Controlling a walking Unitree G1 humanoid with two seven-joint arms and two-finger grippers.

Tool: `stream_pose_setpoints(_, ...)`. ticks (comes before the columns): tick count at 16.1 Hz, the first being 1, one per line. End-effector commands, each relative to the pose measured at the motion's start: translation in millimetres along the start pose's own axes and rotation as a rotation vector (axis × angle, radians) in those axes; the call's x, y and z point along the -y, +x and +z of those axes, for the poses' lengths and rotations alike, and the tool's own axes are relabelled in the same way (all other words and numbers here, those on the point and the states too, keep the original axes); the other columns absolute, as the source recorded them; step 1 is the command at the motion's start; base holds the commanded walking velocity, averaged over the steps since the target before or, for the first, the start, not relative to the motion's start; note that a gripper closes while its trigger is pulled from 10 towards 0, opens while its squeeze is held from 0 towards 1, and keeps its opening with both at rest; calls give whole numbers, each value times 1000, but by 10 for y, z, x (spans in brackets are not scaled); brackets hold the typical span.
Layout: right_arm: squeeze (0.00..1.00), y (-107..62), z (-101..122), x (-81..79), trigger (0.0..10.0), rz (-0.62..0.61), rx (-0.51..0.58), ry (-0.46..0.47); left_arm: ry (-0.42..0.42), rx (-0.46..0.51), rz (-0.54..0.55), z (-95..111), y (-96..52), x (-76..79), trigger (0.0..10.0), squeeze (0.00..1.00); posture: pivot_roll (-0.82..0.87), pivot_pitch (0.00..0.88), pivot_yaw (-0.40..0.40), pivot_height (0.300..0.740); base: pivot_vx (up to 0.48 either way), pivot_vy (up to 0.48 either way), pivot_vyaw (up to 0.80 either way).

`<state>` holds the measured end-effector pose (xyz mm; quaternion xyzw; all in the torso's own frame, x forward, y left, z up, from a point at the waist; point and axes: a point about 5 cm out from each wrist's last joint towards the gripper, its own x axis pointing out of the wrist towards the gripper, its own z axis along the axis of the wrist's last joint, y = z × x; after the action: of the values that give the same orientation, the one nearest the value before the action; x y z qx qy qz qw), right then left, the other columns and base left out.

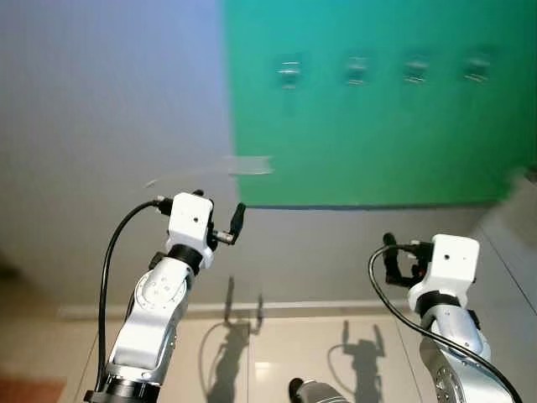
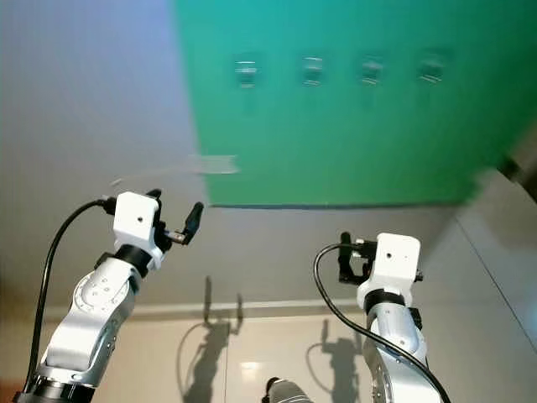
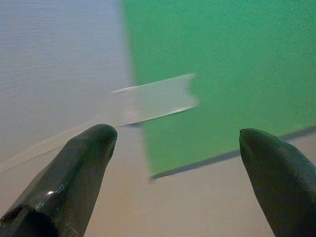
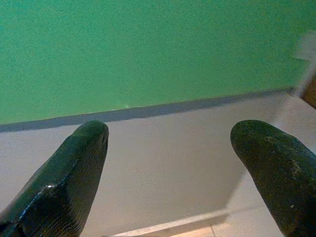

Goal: Hang keys on a hook

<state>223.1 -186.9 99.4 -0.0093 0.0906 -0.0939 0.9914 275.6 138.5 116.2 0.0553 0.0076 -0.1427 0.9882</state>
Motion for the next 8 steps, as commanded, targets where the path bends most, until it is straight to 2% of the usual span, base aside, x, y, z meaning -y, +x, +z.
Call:
stream_pose_setpoints(1,0,-7,15,50,10000,-39,12,2,-8,-17,-22,-11,0,21,10000,0,-250,0,76,740,0,0,-800)
stream_pose_setpoints(2,0,0,11,72,10000,-55,12,13,-17,-29,-28,-35,8,40,10000,0,-260,0,71,740,0,0,-800)
stream_pose_setpoints(3,0,27,6,90,10000,-73,-1,36,-81,-43,-48,-66,42,90,10000,0,-262,0,64,740,0,0,-800)
stream_pose_setpoints(4,0,52,-31,55,10000,-57,-20,-20,-62,-67,-47,-137,73,100,10000,0,-277,0,63,740,0,0,-800)
stream_pose_setpoints(5,0,45,-37,57,10000,-58,-21,-40,-24,-82,-4,-173,83,31,10000,0,-276,0,58,740,0,0,-800)
stream_pose_setpoints(8,0,92,23,90,10000,-75,9,-50,67,-37,119,-66,80,-170,10000,0,-235,0,29,740,0,0,-800)
